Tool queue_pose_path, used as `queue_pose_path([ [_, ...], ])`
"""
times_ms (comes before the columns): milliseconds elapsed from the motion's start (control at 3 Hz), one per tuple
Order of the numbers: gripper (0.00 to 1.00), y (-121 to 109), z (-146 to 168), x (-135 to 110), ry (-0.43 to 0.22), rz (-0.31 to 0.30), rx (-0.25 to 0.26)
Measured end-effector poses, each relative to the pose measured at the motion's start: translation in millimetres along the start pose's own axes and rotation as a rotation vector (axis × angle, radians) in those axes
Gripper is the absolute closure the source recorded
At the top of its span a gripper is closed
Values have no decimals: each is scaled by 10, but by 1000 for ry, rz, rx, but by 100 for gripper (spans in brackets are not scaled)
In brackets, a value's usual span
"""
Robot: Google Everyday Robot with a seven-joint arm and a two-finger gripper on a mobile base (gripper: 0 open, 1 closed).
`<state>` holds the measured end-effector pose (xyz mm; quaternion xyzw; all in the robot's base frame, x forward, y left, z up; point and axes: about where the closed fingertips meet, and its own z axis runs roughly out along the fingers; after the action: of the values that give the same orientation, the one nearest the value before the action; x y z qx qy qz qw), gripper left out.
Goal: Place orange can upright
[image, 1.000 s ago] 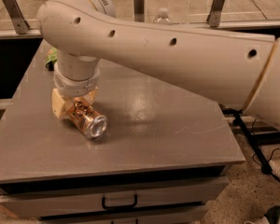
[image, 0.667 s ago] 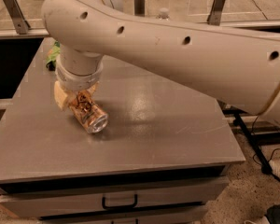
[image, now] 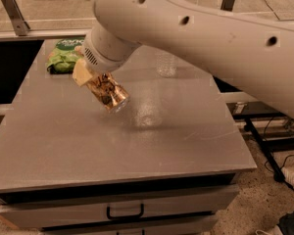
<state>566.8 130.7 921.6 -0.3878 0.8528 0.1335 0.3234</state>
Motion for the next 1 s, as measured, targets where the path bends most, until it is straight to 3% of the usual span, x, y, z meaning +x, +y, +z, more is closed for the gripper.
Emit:
queue_pose_path([
  [333, 100, -304, -175, -2, -159, 1, -20],
  [667, 100, -624, -451, -9, -268, 14, 23],
  [1000, 100, -593, -431, -12, -292, -3, -25],
])
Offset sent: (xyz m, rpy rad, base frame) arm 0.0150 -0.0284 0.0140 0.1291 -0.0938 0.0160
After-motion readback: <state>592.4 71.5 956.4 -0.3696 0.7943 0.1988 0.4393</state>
